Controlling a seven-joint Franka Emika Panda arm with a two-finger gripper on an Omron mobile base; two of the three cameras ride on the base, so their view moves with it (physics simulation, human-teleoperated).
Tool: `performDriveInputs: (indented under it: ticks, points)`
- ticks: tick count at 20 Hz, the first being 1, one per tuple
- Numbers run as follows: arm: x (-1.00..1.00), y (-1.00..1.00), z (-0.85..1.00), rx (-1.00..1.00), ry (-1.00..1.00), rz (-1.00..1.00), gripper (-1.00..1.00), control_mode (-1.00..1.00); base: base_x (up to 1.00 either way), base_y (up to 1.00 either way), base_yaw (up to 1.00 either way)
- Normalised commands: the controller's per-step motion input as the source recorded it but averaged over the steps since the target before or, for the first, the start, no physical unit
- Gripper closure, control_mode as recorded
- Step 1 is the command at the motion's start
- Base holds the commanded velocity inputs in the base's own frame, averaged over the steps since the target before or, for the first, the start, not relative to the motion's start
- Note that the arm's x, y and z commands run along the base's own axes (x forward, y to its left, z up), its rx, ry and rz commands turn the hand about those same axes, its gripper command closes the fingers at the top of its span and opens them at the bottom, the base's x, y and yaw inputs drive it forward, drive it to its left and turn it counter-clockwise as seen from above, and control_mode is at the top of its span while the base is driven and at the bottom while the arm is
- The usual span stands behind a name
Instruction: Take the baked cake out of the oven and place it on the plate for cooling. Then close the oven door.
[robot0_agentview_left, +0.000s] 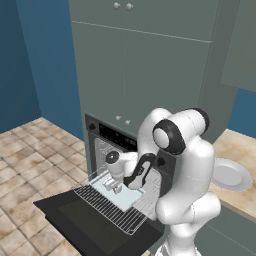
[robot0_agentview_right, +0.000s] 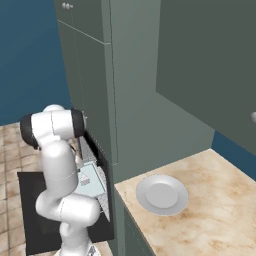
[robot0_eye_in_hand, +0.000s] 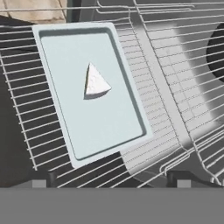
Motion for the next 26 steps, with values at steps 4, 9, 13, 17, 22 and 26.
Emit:
performDriveInputs:
  ticks: [4,9,13,17,22,26]
  points:
    - [0.11,0.0,-0.14,0.0,0.0,0.09,-1.0,-1.0,0.0,0.0,0.0]
    - [0.08,0.0,-0.23,0.0,0.04,0.08,-1.0,-1.0,0.0,0.0,0.0]
    - [0.09,0.0,-0.22,0.0,0.04,0.06,-1.0,-1.0,0.0,0.0,0.0]
    - [0.13,0.0,-0.16,0.0,0.03,0.05,-1.0,-1.0,0.0,0.0,0.0]
    - [0.17,0.0,-0.11,0.0,0.01,0.03,-1.0,-1.0,0.0,0.0,0.0]
    - [0.2,0.0,-0.1,0.0,0.01,0.02,-1.0,-1.0,0.0,0.0,0.0]
